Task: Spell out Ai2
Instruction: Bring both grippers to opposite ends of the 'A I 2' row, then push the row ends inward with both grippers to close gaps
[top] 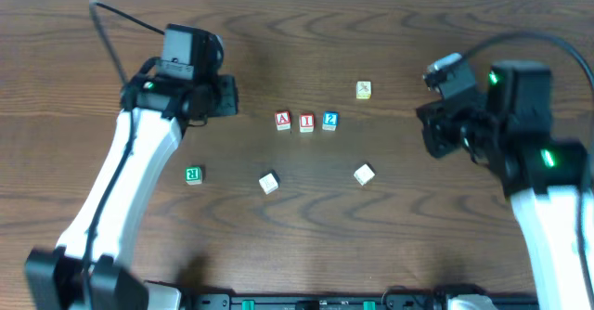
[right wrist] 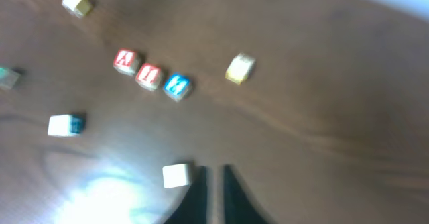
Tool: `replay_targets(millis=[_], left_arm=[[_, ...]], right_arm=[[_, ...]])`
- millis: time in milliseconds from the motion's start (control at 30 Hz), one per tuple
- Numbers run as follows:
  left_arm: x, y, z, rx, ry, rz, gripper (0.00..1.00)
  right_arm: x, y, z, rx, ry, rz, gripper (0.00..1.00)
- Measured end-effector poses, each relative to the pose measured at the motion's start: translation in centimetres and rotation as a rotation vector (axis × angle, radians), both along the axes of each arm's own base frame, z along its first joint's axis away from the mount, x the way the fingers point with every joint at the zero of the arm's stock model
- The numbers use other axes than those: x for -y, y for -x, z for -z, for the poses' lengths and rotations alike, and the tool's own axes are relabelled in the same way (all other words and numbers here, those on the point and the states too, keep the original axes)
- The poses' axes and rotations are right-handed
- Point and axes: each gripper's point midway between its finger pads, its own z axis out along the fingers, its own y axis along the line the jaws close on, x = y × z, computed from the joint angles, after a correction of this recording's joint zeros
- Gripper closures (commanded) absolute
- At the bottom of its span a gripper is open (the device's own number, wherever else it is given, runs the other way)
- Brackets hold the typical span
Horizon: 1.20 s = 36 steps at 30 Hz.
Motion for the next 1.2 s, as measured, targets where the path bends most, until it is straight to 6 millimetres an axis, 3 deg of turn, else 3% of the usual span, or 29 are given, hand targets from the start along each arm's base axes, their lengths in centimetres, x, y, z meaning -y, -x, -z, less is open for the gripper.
replay_targets(millis=[100, 267, 467, 700, 1200], left_arm=[[1.2, -0.2, 2.6, -0.085, 0.068, 0.03, 0.95], [2.4, -0.7, 7.1, -0.207, 0.127, 0.043, 0.94], [3.9, -1.9, 10.9, -0.274, 0.214, 0.015, 0.94], [4.7, -2.3, 14.5, -0.352, 0.259, -0.036, 0.94], [6.3, -3.5, 15.4, -0.341, 0.307, -0.087, 0.94]], right_arm=[[0.0, -2.0, 4.5, -0.166, -0.15, -0.007, 0.98], [-2.0, -2.9, 9.6, -0.37, -0.334, -0.056, 0.98], [-4.4, -3.7, 13.7, -0.499, -0.462, -0.094, 0.98], [-6.5, -4.3, 17.2, -0.569, -0.475, -0.096, 0.98], [-7.4, -6.7, 21.6, -0.577, -0.439, -0.013, 0.99]])
